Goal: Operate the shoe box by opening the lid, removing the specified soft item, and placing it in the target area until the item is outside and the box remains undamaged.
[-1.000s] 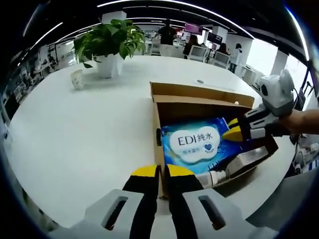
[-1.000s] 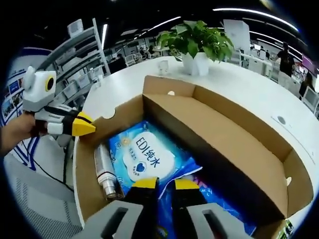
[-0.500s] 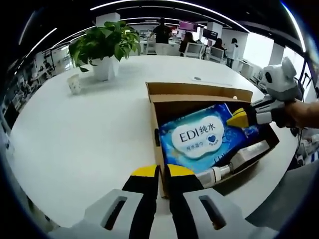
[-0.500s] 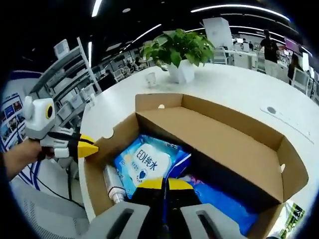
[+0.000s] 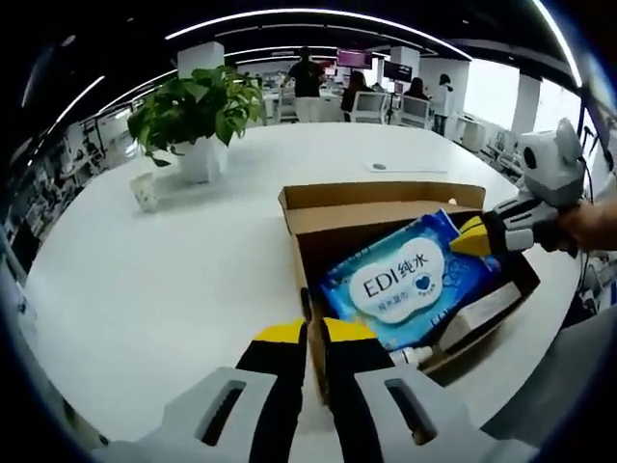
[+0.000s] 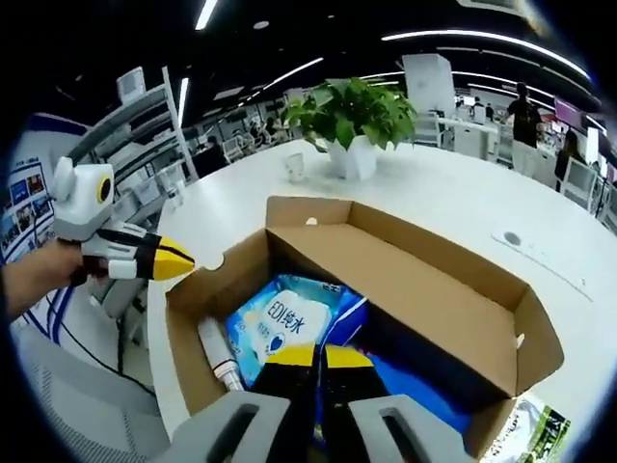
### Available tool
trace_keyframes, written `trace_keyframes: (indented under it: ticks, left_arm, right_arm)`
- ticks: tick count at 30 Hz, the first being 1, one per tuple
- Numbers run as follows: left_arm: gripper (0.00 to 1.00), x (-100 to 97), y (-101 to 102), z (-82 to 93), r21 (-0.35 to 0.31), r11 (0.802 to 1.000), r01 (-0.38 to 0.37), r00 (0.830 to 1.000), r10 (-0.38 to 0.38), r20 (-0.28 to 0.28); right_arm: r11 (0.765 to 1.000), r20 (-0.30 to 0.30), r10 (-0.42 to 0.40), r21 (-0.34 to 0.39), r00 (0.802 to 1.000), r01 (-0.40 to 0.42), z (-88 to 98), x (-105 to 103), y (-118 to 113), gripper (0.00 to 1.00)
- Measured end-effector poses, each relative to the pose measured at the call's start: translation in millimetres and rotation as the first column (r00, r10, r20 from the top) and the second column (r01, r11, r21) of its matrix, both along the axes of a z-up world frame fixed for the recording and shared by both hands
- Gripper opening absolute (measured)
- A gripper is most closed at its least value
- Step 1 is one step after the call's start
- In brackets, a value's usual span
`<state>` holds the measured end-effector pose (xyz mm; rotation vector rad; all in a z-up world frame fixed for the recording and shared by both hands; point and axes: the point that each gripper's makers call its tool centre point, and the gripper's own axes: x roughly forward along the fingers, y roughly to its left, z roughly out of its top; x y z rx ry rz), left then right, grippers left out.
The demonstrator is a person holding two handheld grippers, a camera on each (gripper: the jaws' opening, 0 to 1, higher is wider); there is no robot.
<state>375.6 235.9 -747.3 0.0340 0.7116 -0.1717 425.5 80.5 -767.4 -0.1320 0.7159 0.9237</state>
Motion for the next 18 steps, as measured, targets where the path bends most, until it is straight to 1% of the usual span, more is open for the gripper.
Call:
trace_keyframes:
  ticks: [3,6,9,11,12,13,14,15,18]
  left_arm:
    - [0.04,2.8,-11,0.9,0.004,0.999,0.038,0.999,-0.038,0.004]
    - [0.04,7.7,-20,-3.5,0.012,0.997,0.07,0.998,-0.07,-0.006]
    - [0.04,15.8,-28,-7.3,0.003,0.995,0.096,0.995,-0.096,-0.016]
    - [0.04,17.4,-35,-12.1,-0.014,0.992,0.123,0.991,-0.124,-0.042]
    - [0.05,14.0,-43,-18.8,-0.043,0.988,0.146,0.985,-0.149,-0.09]
    - [0.06,14.4,-45,-22.6,-0.048,0.987,0.154,0.982,-0.159,-0.106]
    - [0.06,14.1,-48,-28.1,-0.042,0.985,0.167,0.977,-0.171,-0.128]
    - [0.06,14.4,-49,-30.0,-0.038,0.985,0.169,0.976,-0.173,-0.135]
    - [0.07,14.6,-52,-41.0,-0.013,0.981,0.195,0.964,-0.194,-0.179]
  right_arm:
    - [1.0,0.009,-0.009,0.007,1.0,0.009,3.2,0,-4,0.0]
    - [1.0,0.02,-0.015,0.009,1.0,0.014,5.3,1,-9,0.0]
    - [1.0,0.022,-0.025,0.014,0.999,0.024,6.9,2,-13,0.0]
    - [0.999,0.025,-0.03,0.016,0.999,0.029,7.1,2,-14,0.0]
    - [0.999,0.026,-0.033,0.018,0.999,0.033,6.9,2,-15,0.0]
    - [0.999,0.024,-0.036,0.02,0.999,0.036,6.7,1,-15,0.0]
    - [0.999,0.023,-0.04,0.023,0.999,0.04,6.5,1,-15,0.0]
    - [0.999,0.022,-0.043,0.025,0.999,0.042,6.4,1,-16,0.0]
    - [0.999,0.024,-0.048,0.028,0.999,0.047,5.6,1,-17,0.0]
